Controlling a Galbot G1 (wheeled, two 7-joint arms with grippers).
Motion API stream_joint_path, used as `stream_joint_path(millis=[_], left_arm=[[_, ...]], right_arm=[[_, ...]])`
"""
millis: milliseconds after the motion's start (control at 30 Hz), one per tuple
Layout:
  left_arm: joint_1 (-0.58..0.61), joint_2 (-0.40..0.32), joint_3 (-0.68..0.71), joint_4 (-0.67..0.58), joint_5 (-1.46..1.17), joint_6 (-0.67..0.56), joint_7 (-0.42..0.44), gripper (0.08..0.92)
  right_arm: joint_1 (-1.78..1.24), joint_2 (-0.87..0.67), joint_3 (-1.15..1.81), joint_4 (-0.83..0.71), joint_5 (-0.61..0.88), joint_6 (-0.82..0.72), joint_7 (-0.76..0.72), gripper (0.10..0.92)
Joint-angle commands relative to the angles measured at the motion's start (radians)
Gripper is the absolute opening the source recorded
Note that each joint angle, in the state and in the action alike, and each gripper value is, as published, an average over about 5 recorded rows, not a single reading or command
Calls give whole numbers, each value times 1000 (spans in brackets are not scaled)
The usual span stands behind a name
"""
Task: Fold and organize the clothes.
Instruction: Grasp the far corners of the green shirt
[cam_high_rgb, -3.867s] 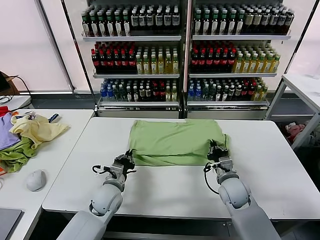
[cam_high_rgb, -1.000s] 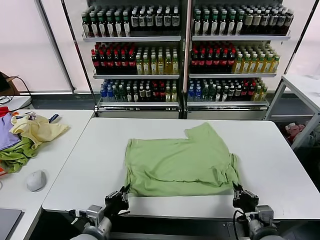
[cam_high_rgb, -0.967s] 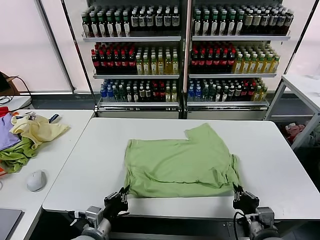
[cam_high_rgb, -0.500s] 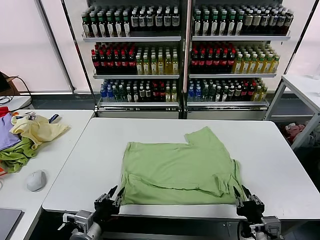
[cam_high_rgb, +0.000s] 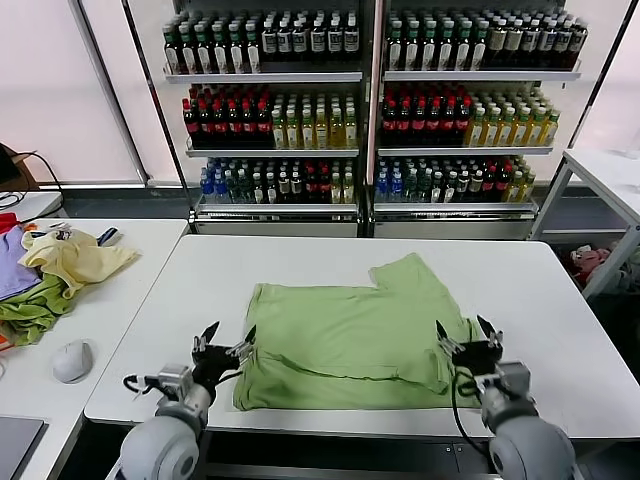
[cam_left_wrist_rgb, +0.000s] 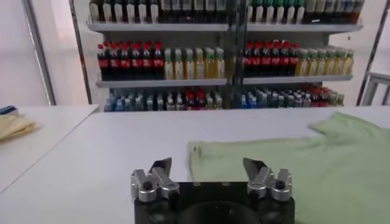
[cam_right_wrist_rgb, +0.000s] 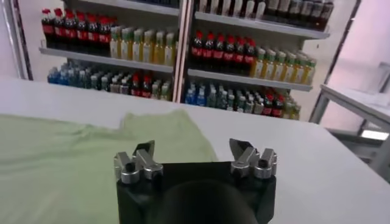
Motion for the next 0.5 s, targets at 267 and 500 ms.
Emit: stream_joint_path(millis=[267, 500], left_arm=[[-532, -80, 233, 558, -64, 1, -26, 823], [-592, -125, 260, 688, -54, 26, -12, 823]], right_arm=[[652, 78, -254, -657, 67, -39, 3, 823], [782, 147, -285, -895, 33, -32, -14, 823]])
